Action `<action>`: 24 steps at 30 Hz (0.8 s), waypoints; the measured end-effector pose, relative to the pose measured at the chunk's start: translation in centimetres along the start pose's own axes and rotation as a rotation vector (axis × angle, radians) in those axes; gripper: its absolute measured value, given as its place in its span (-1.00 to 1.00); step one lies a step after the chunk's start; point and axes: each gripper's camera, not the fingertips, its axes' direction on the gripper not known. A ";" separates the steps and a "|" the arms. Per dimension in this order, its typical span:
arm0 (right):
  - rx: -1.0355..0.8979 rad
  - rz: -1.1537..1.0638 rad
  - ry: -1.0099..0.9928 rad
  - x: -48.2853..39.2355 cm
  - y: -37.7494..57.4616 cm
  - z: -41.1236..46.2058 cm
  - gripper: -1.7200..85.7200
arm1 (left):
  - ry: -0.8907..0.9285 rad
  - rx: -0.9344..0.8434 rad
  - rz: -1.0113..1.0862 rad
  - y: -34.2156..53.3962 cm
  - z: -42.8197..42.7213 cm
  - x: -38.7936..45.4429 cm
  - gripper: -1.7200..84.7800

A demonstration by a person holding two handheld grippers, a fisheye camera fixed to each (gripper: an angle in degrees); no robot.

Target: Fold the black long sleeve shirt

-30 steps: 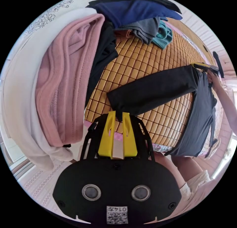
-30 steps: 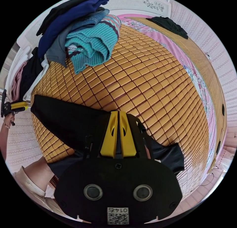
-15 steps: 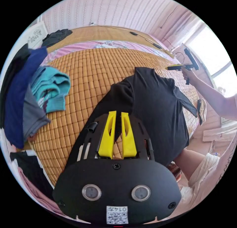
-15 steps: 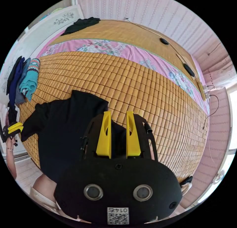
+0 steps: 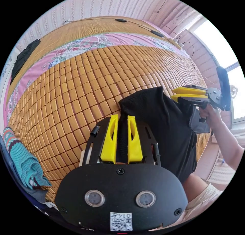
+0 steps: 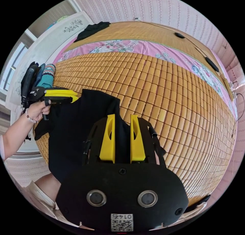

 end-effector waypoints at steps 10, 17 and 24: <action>-0.036 -0.007 -0.011 2.7 0.3 -2.4 -0.95 | 0.002 0.046 -0.022 -1.2 1.1 0.2 -0.96; 0.113 0.024 0.020 3.5 5.8 -10.2 -0.84 | -0.039 0.162 -0.019 1.9 -3.5 0.7 -0.84; -0.033 0.127 -0.019 -0.7 24.5 -15.1 -0.95 | 0.006 0.035 -0.009 16.1 -4.8 5.7 -0.89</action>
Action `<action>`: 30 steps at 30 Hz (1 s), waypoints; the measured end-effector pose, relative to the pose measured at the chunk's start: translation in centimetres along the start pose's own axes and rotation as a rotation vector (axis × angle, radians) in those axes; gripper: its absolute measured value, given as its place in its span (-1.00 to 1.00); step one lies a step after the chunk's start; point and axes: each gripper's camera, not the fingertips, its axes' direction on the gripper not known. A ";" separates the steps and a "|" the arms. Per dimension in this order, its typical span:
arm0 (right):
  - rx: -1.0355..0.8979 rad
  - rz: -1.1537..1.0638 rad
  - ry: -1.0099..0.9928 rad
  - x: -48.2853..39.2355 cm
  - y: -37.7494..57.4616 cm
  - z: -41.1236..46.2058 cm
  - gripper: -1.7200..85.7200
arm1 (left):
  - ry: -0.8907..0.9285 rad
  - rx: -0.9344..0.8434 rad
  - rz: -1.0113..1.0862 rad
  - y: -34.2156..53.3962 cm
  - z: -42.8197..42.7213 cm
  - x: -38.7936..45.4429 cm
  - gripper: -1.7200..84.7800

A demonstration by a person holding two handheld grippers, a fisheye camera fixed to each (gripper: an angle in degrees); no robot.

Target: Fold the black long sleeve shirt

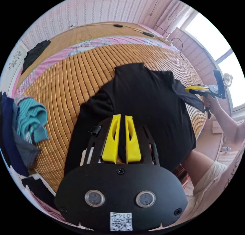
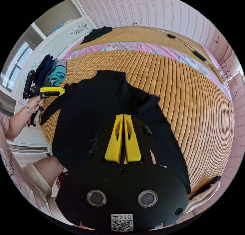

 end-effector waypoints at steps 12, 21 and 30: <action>-0.231 0.134 0.164 -1.4 13.1 1.8 -0.97 | -0.073 -0.219 -0.159 11.4 5.4 4.5 -0.98; -0.164 0.047 0.138 -3.4 14.1 -0.1 -0.98 | -0.085 -0.142 -0.180 12.9 5.0 6.2 -0.98; -0.100 0.056 0.107 -3.5 16.9 -0.8 -0.98 | -0.068 -0.057 -0.162 16.0 4.9 6.7 -0.98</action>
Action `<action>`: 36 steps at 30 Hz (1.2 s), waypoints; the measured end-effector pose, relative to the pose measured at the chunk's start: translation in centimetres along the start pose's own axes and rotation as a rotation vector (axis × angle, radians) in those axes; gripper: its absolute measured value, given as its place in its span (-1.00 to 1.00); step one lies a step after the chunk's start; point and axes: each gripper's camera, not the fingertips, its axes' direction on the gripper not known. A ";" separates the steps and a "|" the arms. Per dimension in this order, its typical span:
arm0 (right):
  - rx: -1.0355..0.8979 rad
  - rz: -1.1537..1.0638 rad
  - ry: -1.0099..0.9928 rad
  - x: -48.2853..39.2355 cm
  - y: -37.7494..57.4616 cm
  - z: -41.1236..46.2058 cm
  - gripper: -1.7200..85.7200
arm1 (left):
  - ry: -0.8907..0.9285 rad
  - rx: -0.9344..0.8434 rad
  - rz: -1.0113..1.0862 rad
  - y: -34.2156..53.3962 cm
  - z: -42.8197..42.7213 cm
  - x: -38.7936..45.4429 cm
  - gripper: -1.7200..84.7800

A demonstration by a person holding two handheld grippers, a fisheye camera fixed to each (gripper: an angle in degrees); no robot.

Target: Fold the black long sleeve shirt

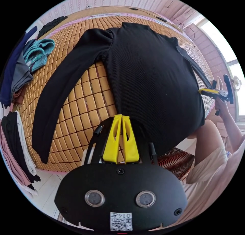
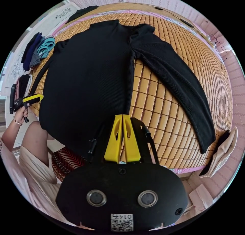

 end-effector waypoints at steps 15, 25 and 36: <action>-0.012 -0.048 0.050 -3.9 11.4 1.7 -0.97 | -0.036 0.047 0.075 11.1 -0.5 4.1 -0.97; -0.118 0.060 -0.035 -6.3 14.8 5.6 -0.80 | -0.037 -0.019 0.047 16.0 0.0 4.4 -0.82; -0.157 0.021 0.052 -9.0 15.0 9.2 -0.95 | 0.001 -0.014 0.025 20.3 -0.1 2.7 -0.98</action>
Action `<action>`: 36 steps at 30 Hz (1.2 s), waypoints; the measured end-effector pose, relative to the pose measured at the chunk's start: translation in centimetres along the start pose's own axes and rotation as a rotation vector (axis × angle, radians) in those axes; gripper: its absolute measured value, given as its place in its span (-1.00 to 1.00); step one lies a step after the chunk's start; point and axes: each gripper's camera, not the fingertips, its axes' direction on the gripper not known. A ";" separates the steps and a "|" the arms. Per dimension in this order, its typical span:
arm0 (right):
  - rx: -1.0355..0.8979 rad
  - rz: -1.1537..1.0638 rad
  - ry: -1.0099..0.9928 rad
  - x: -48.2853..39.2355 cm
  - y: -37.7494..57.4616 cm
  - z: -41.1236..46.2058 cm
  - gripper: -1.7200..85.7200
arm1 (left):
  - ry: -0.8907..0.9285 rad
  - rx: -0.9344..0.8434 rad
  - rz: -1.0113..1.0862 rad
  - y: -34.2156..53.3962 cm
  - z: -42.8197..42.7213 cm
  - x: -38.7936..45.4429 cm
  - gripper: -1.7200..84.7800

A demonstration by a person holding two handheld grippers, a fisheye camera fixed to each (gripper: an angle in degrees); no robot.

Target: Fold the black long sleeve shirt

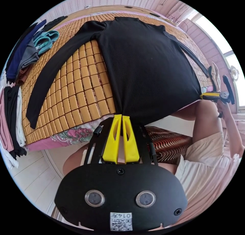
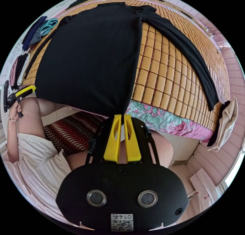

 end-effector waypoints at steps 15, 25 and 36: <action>0.224 -0.182 0.040 -9.8 0.2 -0.9 -0.84 | -0.046 0.561 -0.446 13.1 -8.0 -10.0 -0.85; 0.354 -0.674 0.008 -30.4 -12.5 -2.5 -0.83 | -0.095 0.733 -0.770 19.9 -7.9 -19.8 -0.80; 0.290 -1.039 -0.053 -57.9 -26.0 2.4 -0.78 | -0.088 0.704 -0.888 24.5 -5.5 -25.4 -0.72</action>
